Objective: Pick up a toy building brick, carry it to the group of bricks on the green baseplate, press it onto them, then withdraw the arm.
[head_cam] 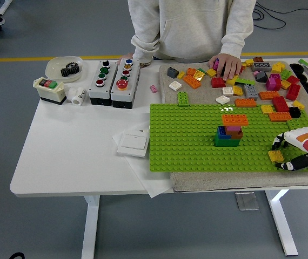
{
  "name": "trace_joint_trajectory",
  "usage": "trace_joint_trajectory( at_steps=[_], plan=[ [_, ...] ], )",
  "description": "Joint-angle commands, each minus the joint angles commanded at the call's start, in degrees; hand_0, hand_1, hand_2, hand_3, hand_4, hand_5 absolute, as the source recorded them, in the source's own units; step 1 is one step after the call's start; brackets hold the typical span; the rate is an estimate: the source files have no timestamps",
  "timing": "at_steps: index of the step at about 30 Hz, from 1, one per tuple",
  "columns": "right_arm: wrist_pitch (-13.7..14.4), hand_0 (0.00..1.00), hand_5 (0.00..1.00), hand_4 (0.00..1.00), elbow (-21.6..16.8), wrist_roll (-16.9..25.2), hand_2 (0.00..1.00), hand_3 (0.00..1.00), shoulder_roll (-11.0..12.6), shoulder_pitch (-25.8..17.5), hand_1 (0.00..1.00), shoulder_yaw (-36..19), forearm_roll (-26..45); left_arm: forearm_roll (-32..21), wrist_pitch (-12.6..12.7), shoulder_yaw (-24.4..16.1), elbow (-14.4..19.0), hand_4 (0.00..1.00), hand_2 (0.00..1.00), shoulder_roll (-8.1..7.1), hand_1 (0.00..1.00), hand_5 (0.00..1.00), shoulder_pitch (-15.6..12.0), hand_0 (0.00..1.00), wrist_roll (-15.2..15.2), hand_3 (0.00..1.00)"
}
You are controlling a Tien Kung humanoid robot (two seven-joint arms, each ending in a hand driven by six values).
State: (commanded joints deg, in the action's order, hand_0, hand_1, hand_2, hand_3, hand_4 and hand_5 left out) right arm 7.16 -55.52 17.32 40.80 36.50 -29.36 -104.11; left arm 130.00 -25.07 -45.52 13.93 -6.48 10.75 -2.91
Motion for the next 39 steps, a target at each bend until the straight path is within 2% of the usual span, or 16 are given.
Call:
trace_joint_trajectory(
  at_steps=[23,24,29,30,39],
  plan=[
    [0.78,0.521,0.402,0.787,0.99,-0.13,0.554,0.531,-0.41,0.35,0.496,0.30,0.22,0.00,0.34,0.29,0.02,0.694,0.801,-0.05,0.825,0.608,0.27,0.824,-0.27,0.613],
    [0.87,0.490,0.421,0.774,0.99,-0.10,0.543,0.528,-0.40,0.34,0.479,0.31,0.27,0.00,0.36,0.30,0.02,0.694,0.801,-0.06,0.825,0.608,0.29,0.824,-0.28,0.613],
    [1.50,0.490,0.421,0.774,1.11,0.14,0.543,0.528,-0.40,0.27,0.479,0.36,0.59,0.00,0.42,0.27,0.01,0.694,0.801,-0.05,0.825,0.608,0.37,0.824,-0.28,0.613],
    [1.59,0.455,0.439,0.751,1.14,0.17,0.522,0.509,-0.41,0.26,0.451,0.37,0.64,0.00,0.41,0.27,0.01,0.693,0.800,-0.06,0.827,0.607,0.37,0.825,-0.27,0.613],
    [2.01,0.454,0.445,0.751,1.49,0.32,0.520,0.509,-0.51,0.13,0.448,0.39,0.66,0.00,0.38,0.28,0.01,0.693,0.802,-0.06,0.826,0.610,0.43,0.824,-0.28,0.613]
  ],
)
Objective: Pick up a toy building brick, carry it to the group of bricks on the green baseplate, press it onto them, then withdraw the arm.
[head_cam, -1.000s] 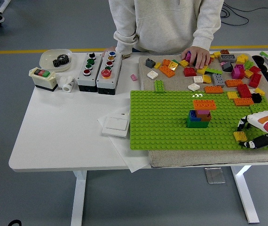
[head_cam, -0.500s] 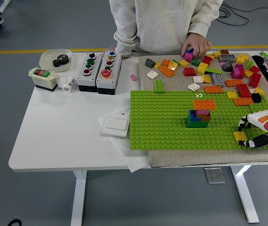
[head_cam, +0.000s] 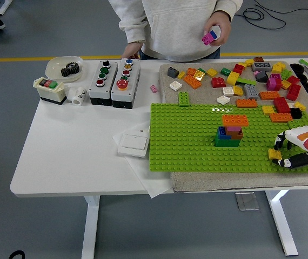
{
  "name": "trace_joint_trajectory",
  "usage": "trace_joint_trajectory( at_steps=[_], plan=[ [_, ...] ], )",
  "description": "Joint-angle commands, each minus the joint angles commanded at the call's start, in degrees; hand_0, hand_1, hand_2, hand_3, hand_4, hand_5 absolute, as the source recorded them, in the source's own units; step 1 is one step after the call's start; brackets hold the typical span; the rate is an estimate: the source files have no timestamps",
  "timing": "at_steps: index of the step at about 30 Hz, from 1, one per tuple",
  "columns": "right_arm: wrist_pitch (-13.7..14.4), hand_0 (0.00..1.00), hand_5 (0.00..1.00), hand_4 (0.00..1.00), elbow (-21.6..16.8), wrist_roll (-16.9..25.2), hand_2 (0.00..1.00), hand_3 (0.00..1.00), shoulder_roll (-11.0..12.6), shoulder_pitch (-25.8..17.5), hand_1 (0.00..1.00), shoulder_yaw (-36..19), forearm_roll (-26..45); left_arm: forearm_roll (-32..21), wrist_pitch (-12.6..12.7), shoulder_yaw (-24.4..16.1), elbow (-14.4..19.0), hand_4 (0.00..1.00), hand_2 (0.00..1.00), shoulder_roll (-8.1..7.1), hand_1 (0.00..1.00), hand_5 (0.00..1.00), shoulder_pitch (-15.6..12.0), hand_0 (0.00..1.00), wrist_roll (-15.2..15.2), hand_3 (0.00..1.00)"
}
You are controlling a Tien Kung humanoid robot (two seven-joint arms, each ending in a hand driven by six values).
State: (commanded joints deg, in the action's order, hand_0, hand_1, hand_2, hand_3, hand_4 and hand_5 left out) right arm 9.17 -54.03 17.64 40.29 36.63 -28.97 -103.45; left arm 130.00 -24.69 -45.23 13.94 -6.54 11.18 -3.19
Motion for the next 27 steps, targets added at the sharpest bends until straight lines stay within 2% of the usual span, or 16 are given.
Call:
trace_joint_trajectory(
  at_steps=[16,27],
  plan=[
    [0.74,0.444,0.444,0.753,-2.65,0.57,0.516,0.510,0.89,-0.15,0.440,-1.31,-0.75,0.00,0.02,-0.08,-0.05,0.694,0.802,-0.01,0.826,0.608,0.05,0.824,0.08,0.613],
    [1.90,0.451,0.442,0.734,-8.22,1.17,0.518,0.510,2.80,-0.50,0.443,-5.72,-4.01,0.00,0.11,-0.29,-0.11,0.693,0.801,0.04,0.826,0.608,-0.11,0.824,0.11,0.613]
  ],
)
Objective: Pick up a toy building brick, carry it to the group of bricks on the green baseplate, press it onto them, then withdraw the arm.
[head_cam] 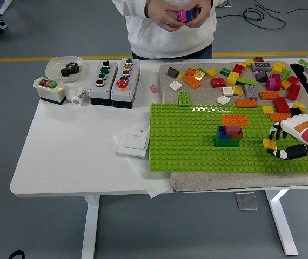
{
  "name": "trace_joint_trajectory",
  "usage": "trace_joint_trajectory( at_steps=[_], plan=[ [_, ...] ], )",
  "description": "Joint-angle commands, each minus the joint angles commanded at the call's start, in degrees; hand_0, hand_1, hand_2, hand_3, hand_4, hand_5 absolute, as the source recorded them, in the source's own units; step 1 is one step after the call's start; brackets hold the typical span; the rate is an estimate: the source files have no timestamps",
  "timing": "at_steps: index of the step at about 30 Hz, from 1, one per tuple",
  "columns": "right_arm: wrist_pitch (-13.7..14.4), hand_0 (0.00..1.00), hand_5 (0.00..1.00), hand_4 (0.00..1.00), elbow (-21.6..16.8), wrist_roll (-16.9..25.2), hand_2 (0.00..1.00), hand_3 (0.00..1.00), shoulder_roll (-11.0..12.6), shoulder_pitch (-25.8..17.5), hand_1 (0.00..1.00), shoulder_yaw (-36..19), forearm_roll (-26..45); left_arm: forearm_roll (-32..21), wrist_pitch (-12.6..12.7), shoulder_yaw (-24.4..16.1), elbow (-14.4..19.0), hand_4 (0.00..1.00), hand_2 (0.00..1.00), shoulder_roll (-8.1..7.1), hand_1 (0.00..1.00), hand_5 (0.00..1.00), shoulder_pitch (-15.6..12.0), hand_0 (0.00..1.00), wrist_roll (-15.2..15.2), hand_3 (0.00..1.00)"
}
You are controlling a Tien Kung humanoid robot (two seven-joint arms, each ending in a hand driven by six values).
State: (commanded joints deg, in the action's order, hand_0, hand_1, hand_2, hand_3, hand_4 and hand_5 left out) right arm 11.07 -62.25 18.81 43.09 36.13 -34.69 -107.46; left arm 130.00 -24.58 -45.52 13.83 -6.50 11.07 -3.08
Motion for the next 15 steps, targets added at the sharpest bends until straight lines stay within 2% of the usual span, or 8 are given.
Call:
trace_joint_trajectory(
  at_steps=[8,15],
  plan=[
    [0.21,0.454,0.434,0.728,-3.98,-0.19,0.519,0.511,1.46,0.13,0.445,-4.69,-1.58,0.00,0.02,-0.22,-0.02,0.693,0.800,-0.07,0.826,0.608,-0.13,0.824,-0.05,0.613],
    [0.40,0.457,0.433,0.728,-6.64,-0.37,0.520,0.512,2.09,2.14,0.447,-5.38,-2.40,0.00,0.10,-0.41,-0.02,0.693,0.801,-0.08,0.826,0.608,-0.27,0.824,-0.09,0.613]
  ],
)
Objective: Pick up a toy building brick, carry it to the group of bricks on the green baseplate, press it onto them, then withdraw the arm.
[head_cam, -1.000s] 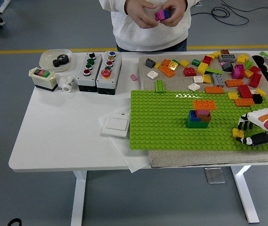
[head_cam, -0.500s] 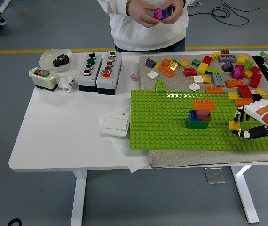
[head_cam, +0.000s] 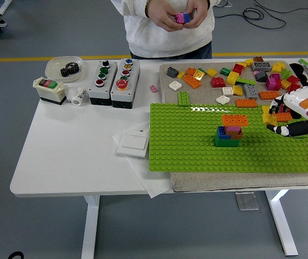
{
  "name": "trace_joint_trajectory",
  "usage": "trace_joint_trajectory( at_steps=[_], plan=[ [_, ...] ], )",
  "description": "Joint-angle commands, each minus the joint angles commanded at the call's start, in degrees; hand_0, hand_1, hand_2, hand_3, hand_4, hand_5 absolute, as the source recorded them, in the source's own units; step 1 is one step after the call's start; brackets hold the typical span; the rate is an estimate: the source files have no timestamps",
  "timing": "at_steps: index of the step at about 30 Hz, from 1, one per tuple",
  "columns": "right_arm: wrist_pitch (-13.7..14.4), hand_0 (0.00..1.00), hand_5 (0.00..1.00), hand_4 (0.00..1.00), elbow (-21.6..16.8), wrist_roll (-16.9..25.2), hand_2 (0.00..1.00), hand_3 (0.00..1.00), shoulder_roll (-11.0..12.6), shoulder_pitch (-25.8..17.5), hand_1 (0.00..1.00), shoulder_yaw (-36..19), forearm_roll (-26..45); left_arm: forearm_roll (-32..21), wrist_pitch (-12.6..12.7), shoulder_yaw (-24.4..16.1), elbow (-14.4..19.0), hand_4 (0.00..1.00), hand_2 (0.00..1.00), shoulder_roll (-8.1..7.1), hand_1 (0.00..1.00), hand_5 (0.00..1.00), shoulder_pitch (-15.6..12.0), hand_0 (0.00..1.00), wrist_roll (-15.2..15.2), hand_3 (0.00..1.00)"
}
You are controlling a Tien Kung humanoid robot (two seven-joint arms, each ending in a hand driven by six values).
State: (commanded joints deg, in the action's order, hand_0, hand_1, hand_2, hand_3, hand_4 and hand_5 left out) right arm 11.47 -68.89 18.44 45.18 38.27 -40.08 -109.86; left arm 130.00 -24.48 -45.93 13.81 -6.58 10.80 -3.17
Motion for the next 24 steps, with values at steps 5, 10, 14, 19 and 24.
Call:
trace_joint_trajectory(
  at_steps=[5,10,14,19,24],
  plan=[
    [0.05,0.455,0.432,0.727,-1.71,0.01,0.521,0.510,-0.06,1.49,0.447,0.73,0.13,0.00,-0.03,-0.06,0.00,0.693,0.799,-0.01,0.826,0.608,-0.06,0.823,0.01,0.613],
    [-0.05,0.456,0.431,0.728,-2.79,-0.05,0.521,0.511,-0.64,3.96,0.447,3.35,0.07,0.00,-0.19,0.00,0.04,0.693,0.800,-0.04,0.826,0.607,-0.02,0.823,0.07,0.613],
    [-0.22,0.456,0.431,0.728,-2.94,-0.23,0.521,0.511,-1.40,5.40,0.447,5.17,-0.02,0.00,-0.31,0.29,0.06,0.693,0.800,-0.11,0.826,0.607,0.07,0.823,0.06,0.613],
    [-0.76,0.456,0.425,0.730,-1.95,-0.66,0.521,0.513,-2.86,7.17,0.448,7.45,-0.22,0.00,-0.45,0.48,0.09,0.693,0.799,-0.16,0.825,0.607,0.20,0.823,0.07,0.613],
    [-1.16,0.455,0.423,0.734,-0.71,-1.04,0.524,0.513,-3.90,8.04,0.450,8.63,-0.53,0.00,-0.54,0.54,0.10,0.694,0.799,-0.20,0.822,0.608,0.27,0.824,0.03,0.613]
  ],
)
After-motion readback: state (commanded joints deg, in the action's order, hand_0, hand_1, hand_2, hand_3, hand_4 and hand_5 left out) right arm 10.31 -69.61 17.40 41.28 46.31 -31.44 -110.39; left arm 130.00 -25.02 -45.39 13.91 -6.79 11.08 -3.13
